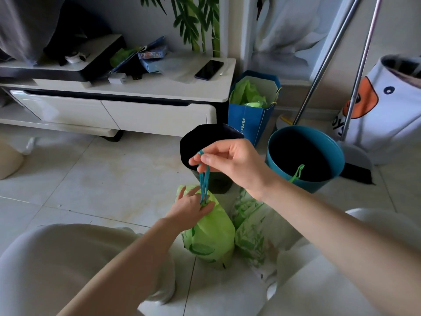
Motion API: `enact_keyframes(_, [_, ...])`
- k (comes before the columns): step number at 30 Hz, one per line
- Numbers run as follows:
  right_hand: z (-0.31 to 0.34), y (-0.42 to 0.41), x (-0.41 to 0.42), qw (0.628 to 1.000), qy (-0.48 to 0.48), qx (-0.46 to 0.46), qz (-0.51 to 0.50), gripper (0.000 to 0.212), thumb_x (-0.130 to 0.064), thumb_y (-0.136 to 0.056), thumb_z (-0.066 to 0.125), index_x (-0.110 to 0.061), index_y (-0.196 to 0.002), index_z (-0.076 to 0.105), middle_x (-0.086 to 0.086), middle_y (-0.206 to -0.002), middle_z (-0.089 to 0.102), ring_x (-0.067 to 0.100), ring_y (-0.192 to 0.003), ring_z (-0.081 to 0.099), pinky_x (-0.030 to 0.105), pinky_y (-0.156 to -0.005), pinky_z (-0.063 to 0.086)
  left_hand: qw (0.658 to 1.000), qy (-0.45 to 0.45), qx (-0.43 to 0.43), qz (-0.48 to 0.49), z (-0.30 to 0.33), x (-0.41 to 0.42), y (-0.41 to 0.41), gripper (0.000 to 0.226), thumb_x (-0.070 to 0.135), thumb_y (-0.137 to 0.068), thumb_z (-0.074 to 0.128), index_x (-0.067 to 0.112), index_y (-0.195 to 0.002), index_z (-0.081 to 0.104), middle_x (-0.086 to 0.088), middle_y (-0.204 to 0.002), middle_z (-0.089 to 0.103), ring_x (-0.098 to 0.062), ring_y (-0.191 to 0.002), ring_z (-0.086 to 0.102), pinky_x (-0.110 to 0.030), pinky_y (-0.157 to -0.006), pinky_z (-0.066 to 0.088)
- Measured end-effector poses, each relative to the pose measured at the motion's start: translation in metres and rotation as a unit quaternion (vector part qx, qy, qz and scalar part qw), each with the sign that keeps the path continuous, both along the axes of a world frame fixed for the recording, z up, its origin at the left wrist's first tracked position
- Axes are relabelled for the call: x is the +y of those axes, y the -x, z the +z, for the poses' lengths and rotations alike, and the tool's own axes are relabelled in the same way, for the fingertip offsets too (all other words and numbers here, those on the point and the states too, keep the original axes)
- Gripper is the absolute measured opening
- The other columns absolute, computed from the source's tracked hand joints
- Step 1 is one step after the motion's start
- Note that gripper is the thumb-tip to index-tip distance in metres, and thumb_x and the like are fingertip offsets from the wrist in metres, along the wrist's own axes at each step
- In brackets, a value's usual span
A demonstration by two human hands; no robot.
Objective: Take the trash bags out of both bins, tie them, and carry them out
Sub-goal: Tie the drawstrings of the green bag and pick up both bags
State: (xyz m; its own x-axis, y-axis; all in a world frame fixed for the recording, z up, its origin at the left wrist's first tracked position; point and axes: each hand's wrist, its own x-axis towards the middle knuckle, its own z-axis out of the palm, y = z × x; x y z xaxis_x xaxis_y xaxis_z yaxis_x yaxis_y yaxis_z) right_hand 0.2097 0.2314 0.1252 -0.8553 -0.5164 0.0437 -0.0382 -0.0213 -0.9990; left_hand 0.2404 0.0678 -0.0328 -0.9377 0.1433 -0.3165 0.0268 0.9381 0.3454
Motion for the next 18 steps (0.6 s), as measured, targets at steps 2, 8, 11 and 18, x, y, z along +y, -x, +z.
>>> enact_keyframes(2, [0.000,0.007,0.000,0.999,0.022,-0.032,-0.027,0.018,0.003,-0.090,0.056,0.011,-0.102,0.066,0.019,-0.099,0.072,0.019,-0.080,0.069,0.040,-0.087,0.057,0.999,-0.011,-0.040,0.003,0.010,-0.004,0.001,0.061,0.061,-0.090,0.040,0.018,-0.132,0.051,0.003,-0.149,0.040,-0.016,-0.146,0.015,-0.050,-0.119,0.003])
enact_keyframes(8, [-0.001,0.004,-0.001,0.999,0.018,-0.034,0.006,0.018,0.005,-0.090,0.055,0.006,-0.105,0.066,0.016,-0.106,0.071,0.022,-0.089,0.069,0.043,-0.091,0.055,0.966,-0.196,0.097,0.137,0.063,-0.008,-0.015,0.022,0.030,-0.083,0.069,0.025,-0.104,0.069,0.009,-0.100,0.067,-0.013,-0.088,0.061,-0.008,-0.066,0.041])
enact_keyframes(11, [-0.003,0.000,-0.003,0.999,0.029,-0.032,0.018,0.021,0.009,-0.089,0.054,0.007,-0.106,0.065,0.018,-0.108,0.070,0.026,-0.095,0.068,0.042,-0.093,0.054,0.974,-0.163,0.098,0.123,0.071,-0.005,-0.021,0.017,0.026,-0.081,0.072,0.019,-0.097,0.072,0.007,-0.085,0.068,-0.008,-0.072,0.056,-0.011,-0.059,0.036])
enact_keyframes(18, [-0.005,0.001,0.006,1.000,0.013,0.001,0.000,0.021,0.008,-0.087,0.057,0.002,-0.105,0.068,0.013,-0.107,0.072,0.021,-0.099,0.069,0.035,-0.090,0.055,0.952,-0.192,0.148,0.186,0.057,0.003,-0.021,0.013,0.021,-0.080,0.073,0.014,-0.090,0.077,0.001,-0.088,0.076,-0.014,-0.085,0.065,-0.020,-0.074,0.041])
